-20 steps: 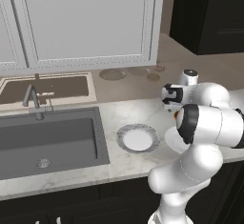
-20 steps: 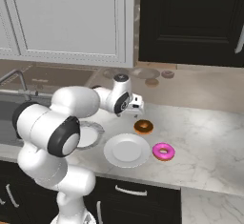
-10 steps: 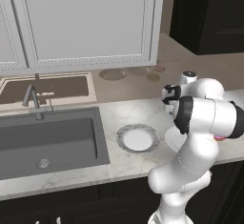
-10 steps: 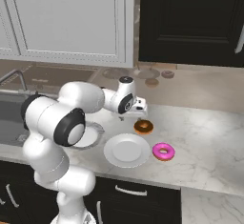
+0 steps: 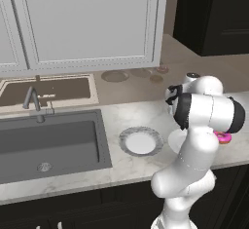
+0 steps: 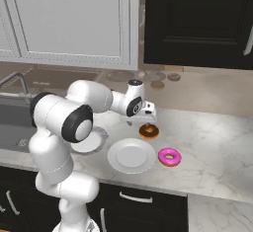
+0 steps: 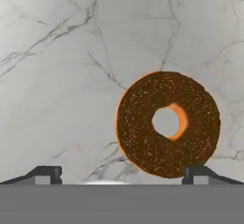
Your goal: Place the pastries on the plates.
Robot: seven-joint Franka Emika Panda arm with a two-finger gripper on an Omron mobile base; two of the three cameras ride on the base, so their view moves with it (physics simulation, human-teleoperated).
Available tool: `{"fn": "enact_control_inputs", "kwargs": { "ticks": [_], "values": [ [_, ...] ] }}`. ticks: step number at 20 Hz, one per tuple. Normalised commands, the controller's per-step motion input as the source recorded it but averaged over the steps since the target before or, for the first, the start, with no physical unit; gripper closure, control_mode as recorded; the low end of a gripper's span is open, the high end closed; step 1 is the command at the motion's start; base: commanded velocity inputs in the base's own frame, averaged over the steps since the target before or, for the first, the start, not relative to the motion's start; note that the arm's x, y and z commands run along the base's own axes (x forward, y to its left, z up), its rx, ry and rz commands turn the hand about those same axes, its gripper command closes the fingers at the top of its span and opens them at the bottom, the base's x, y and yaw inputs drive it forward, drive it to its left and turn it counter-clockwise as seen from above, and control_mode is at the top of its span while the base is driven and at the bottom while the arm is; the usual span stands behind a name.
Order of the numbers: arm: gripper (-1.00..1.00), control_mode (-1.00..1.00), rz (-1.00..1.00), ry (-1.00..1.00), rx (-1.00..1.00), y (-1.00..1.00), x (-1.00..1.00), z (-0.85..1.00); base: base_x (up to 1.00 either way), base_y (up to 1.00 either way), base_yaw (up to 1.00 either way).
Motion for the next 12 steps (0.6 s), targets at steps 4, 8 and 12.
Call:
{"fn": "enact_control_inputs", "kwargs": {
  "ticks": [4,8,12],
  "values": [
    [-1.00,-1.00,0.00,0.01,0.00,0.00,0.21,-0.08,0.00,0.00,0.00],
    [-1.00,-1.00,0.00,0.03,0.00,-0.01,0.25,-0.12,0.00,0.00,0.00],
    [-1.00,-1.00,0.00,0.06,0.00,-0.03,0.16,-0.18,0.00,0.00,0.00]
  ]
}}
